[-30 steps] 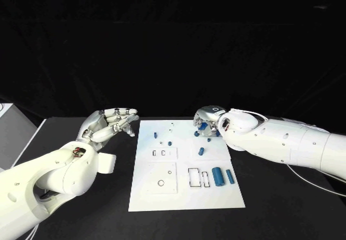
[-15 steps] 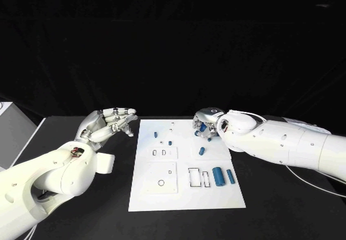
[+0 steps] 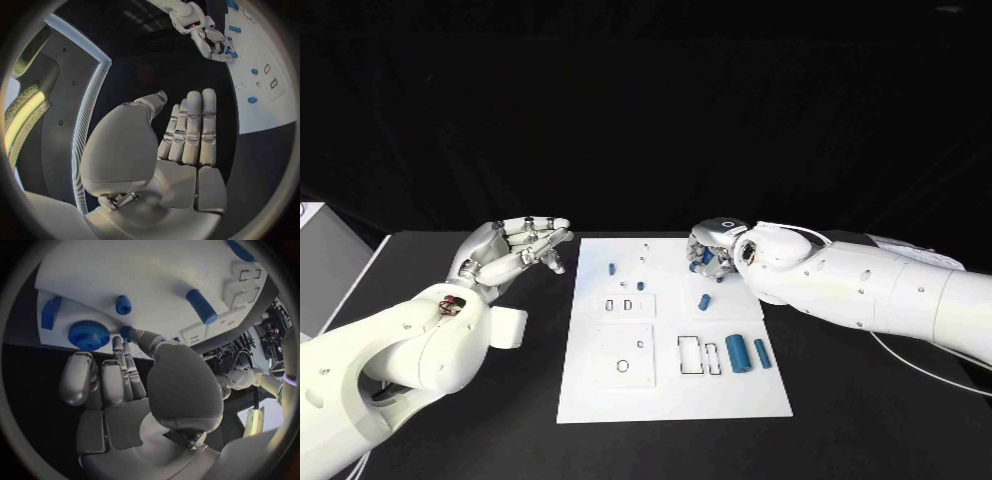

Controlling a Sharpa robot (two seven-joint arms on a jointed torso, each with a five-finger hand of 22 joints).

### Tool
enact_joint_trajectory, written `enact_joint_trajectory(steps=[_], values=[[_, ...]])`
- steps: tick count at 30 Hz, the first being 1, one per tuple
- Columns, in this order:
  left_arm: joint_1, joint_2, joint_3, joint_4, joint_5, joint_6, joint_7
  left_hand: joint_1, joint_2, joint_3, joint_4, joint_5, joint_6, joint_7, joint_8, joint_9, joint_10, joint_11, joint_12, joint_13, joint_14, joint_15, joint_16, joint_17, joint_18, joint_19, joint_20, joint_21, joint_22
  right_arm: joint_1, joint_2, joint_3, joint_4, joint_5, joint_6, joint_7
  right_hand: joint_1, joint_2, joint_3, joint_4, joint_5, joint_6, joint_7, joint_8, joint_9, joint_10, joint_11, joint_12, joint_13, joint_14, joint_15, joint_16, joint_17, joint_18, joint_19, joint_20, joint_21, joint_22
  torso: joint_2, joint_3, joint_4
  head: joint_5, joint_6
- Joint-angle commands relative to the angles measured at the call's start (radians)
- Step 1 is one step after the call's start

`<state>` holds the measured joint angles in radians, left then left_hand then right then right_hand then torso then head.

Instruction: Assemble the parts on the task board

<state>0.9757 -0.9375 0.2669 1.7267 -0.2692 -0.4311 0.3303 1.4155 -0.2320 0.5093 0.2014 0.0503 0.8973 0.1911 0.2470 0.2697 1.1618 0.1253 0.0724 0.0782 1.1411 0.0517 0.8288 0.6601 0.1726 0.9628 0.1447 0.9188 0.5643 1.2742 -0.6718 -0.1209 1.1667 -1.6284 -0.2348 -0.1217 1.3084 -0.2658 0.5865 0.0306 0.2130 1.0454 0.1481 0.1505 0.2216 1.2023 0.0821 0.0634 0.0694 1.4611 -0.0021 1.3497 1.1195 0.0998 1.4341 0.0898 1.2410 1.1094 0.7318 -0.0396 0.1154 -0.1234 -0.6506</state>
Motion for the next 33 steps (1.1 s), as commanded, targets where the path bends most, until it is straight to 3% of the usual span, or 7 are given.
enact_joint_trajectory(steps=[1, 5, 7, 10, 22, 33], values=[[0.001, 0.000, 0.001, 0.004, -0.004, 0.009, 0.001, -0.007, 0.003, 0.006, -0.002, 0.000, 0.006, 0.001, -0.004, 0.001, 0.000, -0.001, -0.002, 0.001, -0.004, -0.002, 0.005, 0.001, 0.010, -0.006, 0.001, 0.006, 0.001, -0.001, 0.001, -0.001, -0.002, -0.014, 0.023, 0.005, 0.007, 0.009, 0.006, 0.003, 0.011, 0.009, 0.000, 0.008, 0.004, 0.008, 0.000, 0.002, 0.002, 0.035, -0.003, 0.008, -0.001, -0.016, 0.007, 0.002, 0.008, 0.006, 0.002, 0.0005, -0.0001, 0.000, 0.001], [0.001, -0.001, 0.002, 0.004, -0.005, 0.009, 0.001, -0.006, 0.005, 0.009, -0.003, 0.000, 0.007, 0.001, -0.004, 0.002, 0.000, -0.001, -0.002, 0.001, -0.004, -0.002, 0.007, 0.002, 0.010, -0.007, 0.001, 0.009, 0.003, -0.002, 0.001, -0.001, -0.002, -0.014, 0.015, 0.008, 0.017, 0.018, 0.016, 0.001, 0.015, 0.015, -0.001, 0.014, 0.010, 0.017, -0.001, 0.002, 0.002, 0.034, -0.004, 0.010, -0.002, -0.020, 0.012, 0.001, 0.026, 0.031, 0.002, -0.0007, 0.0008, -0.001, 0.001], [0.000, -0.001, 0.002, 0.004, -0.005, 0.009, 0.000, -0.006, 0.007, 0.011, -0.005, 0.000, 0.007, 0.001, -0.004, 0.002, 0.000, -0.001, -0.002, 0.001, -0.004, -0.002, 0.009, 0.002, 0.010, -0.009, 0.001, 0.013, 0.006, -0.002, 0.001, -0.001, 0.000, -0.010, -0.002, 0.013, 0.036, 0.038, 0.035, -0.006, -0.012, 0.036, -0.007, 0.029, 0.023, 0.047, -0.009, 0.008, 0.007, 0.032, -0.009, 0.013, -0.004, -0.029, 0.026, -0.002, 0.067, 0.087, 0.003, -0.0008, 0.0008, -0.001, 0.002], [0.000, -0.001, 0.002, 0.004, -0.005, 0.009, 0.000, -0.006, 0.007, 0.011, -0.005, 0.000, 0.007, 0.001, -0.004, 0.002, 0.000, -0.001, -0.002, 0.001, -0.004, -0.002, 0.009, 0.002, 0.010, -0.009, 0.001, 0.013, 0.006, -0.002, 0.000, -0.001, 0.003, 0.010, -0.030, 0.022, 0.039, 0.051, 0.041, -0.006, -0.013, 0.057, -0.014, 0.045, 0.039, 0.076, -0.018, 0.013, 0.014, 0.032, -0.015, 0.015, -0.007, -0.037, 0.039, -0.007, 0.102, 0.136, 0.003, -0.0007, 0.0014, -0.001, 0.003], [0.000, -0.002, 0.003, 0.001, -0.005, 0.008, -0.001, -0.004, 0.008, 0.016, -0.007, 0.000, 0.008, 0.001, -0.004, 0.003, 0.000, -0.001, -0.002, 0.001, -0.005, -0.003, 0.013, 0.003, 0.010, -0.011, 0.001, 0.019, 0.010, -0.002, -0.003, 0.000, 0.019, 0.107, -0.148, 0.010, 0.032, 0.058, 0.038, -0.004, -0.009, 0.066, -0.018, 0.057, 0.055, 0.095, -0.023, 0.011, 0.019, 0.031, -0.020, 0.018, -0.007, -0.040, 0.040, -0.012, 0.115, 0.153, 0.005, -0.0026, 0.0031, 0.000, 0.006], [0.000, -0.005, 0.003, -0.001, -0.005, 0.007, -0.003, -0.003, 0.008, 0.017, -0.009, 0.000, 0.009, 0.000, -0.003, 0.004, 0.000, -0.002, -0.002, 0.001, -0.006, -0.003, 0.014, 0.004, 0.010, -0.013, 0.001, 0.022, 0.011, 0.003, 0.019, 0.008, 0.039, 0.120, -0.194, -0.060, 0.031, 0.060, 0.037, -0.004, 0.000, 0.069, -0.021, 0.062, 0.063, 0.100, -0.025, 0.009, 0.021, 0.032, -0.022, 0.022, -0.003, -0.040, 0.040, -0.013, 0.119, 0.158, 0.007, -0.0026, 0.0014, 0.000, 0.014]])
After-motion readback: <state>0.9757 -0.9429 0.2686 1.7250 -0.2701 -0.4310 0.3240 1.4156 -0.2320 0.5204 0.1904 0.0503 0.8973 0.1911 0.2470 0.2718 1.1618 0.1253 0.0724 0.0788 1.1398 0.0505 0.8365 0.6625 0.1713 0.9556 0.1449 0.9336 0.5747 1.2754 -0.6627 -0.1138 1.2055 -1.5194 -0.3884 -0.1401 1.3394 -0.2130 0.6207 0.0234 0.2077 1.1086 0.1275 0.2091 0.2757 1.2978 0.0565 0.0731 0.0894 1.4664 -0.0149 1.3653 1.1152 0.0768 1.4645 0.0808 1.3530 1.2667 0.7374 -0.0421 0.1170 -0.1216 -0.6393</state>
